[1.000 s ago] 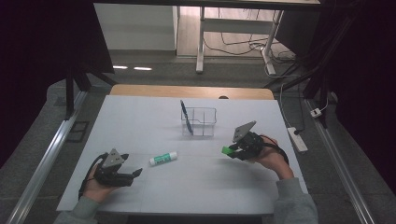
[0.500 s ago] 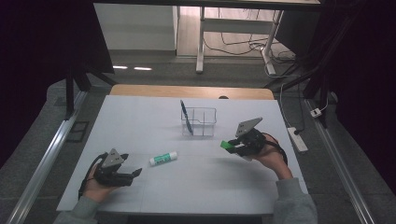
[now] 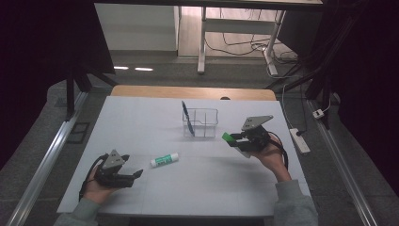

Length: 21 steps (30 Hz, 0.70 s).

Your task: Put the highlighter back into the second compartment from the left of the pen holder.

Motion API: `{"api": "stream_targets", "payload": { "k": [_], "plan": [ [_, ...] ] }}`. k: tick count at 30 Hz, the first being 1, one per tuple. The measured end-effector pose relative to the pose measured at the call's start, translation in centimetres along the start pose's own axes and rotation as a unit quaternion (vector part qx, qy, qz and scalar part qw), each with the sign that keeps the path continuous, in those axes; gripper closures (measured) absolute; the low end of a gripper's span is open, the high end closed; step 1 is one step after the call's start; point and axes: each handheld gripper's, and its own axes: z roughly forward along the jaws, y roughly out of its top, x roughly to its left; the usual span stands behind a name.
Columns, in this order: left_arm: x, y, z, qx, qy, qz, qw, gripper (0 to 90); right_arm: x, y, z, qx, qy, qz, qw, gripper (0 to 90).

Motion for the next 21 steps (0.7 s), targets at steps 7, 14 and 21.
{"api": "stream_targets", "payload": {
  "k": [7, 14, 21],
  "plan": [
    [0.0, 0.0, 0.0, 0.000, 0.000, 0.000, 1.0000, 20.6, 0.2, 0.4, -0.2, -0.023, -0.012, 0.012, 0.9996, 66.8],
    [0.0, 0.0, 0.0, -0.001, 0.000, 0.000, 1.0000, 20.6, 0.3, 0.7, -0.5, -0.049, -0.031, 0.028, 0.9980, 66.7],
    [0.0, 0.0, 0.0, -0.001, 0.000, 0.001, 1.0000, 20.6, 0.4, 1.2, -1.2, -0.071, -0.050, 0.036, 0.9956, 66.8]
  ]
}}
